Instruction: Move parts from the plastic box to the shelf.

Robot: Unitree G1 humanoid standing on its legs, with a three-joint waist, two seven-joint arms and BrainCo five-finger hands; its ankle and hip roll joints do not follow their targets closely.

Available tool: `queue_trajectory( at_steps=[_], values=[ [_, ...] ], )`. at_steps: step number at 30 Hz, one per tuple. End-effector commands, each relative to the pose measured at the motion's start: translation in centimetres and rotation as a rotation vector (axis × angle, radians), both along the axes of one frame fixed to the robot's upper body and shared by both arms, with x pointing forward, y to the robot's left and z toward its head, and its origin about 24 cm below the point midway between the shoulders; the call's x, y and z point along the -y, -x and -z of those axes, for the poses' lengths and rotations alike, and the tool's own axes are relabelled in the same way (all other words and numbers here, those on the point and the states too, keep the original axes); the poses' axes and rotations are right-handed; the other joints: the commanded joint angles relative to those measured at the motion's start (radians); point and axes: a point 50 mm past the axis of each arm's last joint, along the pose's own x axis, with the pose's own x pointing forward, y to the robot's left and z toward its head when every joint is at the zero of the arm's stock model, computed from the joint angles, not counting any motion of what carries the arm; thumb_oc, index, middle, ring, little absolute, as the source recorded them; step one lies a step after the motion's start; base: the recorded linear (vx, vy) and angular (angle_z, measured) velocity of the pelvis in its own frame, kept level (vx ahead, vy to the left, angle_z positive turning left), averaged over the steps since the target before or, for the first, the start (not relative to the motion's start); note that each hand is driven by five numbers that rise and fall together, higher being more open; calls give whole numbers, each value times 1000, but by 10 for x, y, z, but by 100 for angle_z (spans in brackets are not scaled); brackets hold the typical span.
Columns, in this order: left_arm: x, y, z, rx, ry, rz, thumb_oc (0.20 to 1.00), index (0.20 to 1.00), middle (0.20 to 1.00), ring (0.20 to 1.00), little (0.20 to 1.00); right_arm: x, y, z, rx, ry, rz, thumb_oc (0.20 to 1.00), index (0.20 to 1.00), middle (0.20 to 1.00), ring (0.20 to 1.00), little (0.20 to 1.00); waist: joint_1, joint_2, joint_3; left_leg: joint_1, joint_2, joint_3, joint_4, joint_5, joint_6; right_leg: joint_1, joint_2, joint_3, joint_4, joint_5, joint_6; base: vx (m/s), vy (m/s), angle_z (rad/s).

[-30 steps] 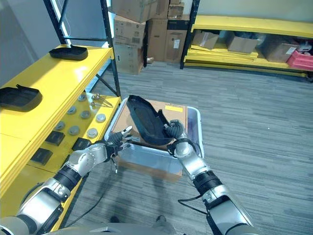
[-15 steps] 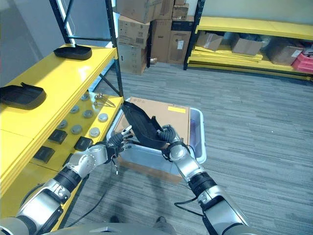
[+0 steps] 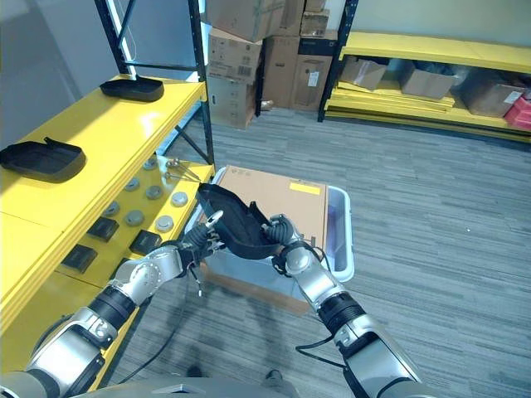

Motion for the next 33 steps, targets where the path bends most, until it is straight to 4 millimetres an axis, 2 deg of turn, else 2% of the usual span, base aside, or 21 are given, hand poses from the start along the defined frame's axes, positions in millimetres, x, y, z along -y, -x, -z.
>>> queue_trajectory(
  at_steps=[1,10,14,23,24,25,26,33],
  values=[
    [17,-8,-25,102,93,51,1000,1000,1000,1000,1000,-16,-17,-26,135,-4,-66,200,200,200,200,200,19,-11,-28,-13,46,-52,28,-39,-44,48,-76,-4,9,-43,99,-13,9,3],
    [24,-4,-22,118,37,109,1000,1000,1000,1000,1000,-21,-18,-28,140,3,-100,200,200,200,200,200,18,-11,-28,-12,42,-54,21,-38,-43,49,-79,-4,7,-41,103,-6,3,1],
    [29,-3,-21,116,5,122,1000,1000,1000,1000,1000,-29,-19,-30,142,14,-139,200,200,200,200,200,18,-13,-25,-11,42,-56,17,-37,-41,48,-79,-4,7,-40,104,0,0,0],
    [25,-3,-11,145,-126,158,1000,1000,1000,1000,1000,-44,-21,-38,160,46,-215,200,200,200,200,200,26,-16,-26,-8,40,-59,13,-36,-43,52,-78,-4,3,-39,107,-1,0,1],
    [25,-4,-13,163,-122,153,831,831,831,831,831,-45,-21,-39,158,44,-217,200,200,200,200,200,25,-15,-26,-7,41,-59,12,-36,-43,52,-78,-5,2,-39,107,0,0,0],
    [26,-5,-14,175,-122,151,373,373,373,373,373,-46,-21,-39,157,43,-218,200,200,200,200,200,25,-15,-25,-7,41,-59,11,-36,-43,52,-78,-4,2,-39,107,0,0,0],
    [26,-5,-15,190,-129,151,200,200,200,200,200,-46,-21,-38,156,44,-218,200,200,200,200,200,26,-15,-25,-6,40,-59,11,-36,-43,53,-78,-5,1,-39,107,0,0,0],
    [20,-8,-18,219,-175,148,200,200,200,200,200,-44,-21,-38,151,50,-214,200,200,200,200,200,27,-13,-24,-1,41,-61,9,-34,-45,57,-78,-5,2,-40,108,0,0,0]
  ],
)
